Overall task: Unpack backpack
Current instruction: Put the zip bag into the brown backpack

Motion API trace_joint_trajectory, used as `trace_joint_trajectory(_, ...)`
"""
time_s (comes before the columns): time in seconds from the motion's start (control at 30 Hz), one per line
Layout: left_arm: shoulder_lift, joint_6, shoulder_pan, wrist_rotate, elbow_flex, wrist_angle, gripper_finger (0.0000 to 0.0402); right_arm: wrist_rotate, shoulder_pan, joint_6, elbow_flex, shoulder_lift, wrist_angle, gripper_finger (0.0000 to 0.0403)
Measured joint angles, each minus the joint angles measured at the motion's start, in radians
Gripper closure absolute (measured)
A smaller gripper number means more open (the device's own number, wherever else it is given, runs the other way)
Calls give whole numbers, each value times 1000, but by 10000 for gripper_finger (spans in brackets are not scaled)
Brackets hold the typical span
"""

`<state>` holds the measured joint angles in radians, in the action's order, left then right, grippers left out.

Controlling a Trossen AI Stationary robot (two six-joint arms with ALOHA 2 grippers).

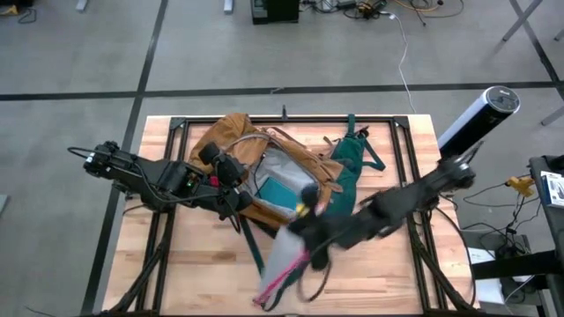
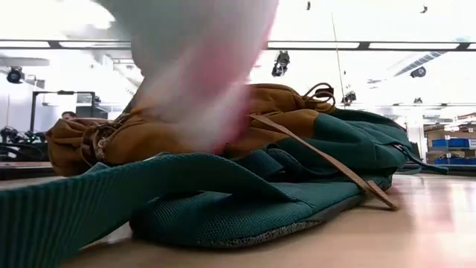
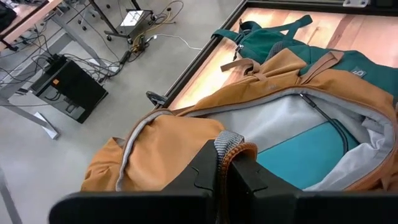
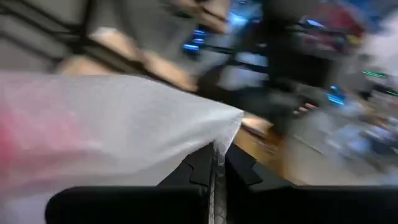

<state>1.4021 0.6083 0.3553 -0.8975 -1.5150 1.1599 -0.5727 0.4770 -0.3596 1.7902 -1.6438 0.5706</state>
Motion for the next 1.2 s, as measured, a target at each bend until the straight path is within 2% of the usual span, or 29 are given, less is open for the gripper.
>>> trace_joint_trajectory(0.13,0,-2,0,1,0,-32,402,-205,-22,0,-9,104,84,403)
trace_joint_trajectory(0.2,0,-19,0,14,0,-56,402,-268,-40,-1,-12,137,103,403)
trace_joint_trajectory(0.4,0,-107,0,98,0,-187,402,-258,-170,-64,-13,169,82,403)
trace_joint_trajectory(0.5,0,-150,0,113,0,-245,402,-119,-251,-35,-15,150,71,403)
trace_joint_trajectory(0.57,0,-154,0,112,0,-251,402,15,-277,20,-35,134,72,403)
trace_joint_trajectory(0.63,0,-154,1,109,-1,-239,402,101,-280,52,-81,121,78,403)
trace_joint_trajectory(0.8,-2,-154,1,95,-1,-189,402,285,-225,137,-286,116,51,403)
trace_joint_trajectory(0.93,-2,-163,-1,77,-1,-160,402,468,-159,132,-412,119,-10,403)
trace_joint_trajectory(1.13,-2,-166,-9,68,-1,-112,402,650,-119,129,-443,135,14,403)
trace_joint_trajectory(1.2,-2,-166,-13,69,-1,-112,402,683,-120,124,-440,147,72,403)
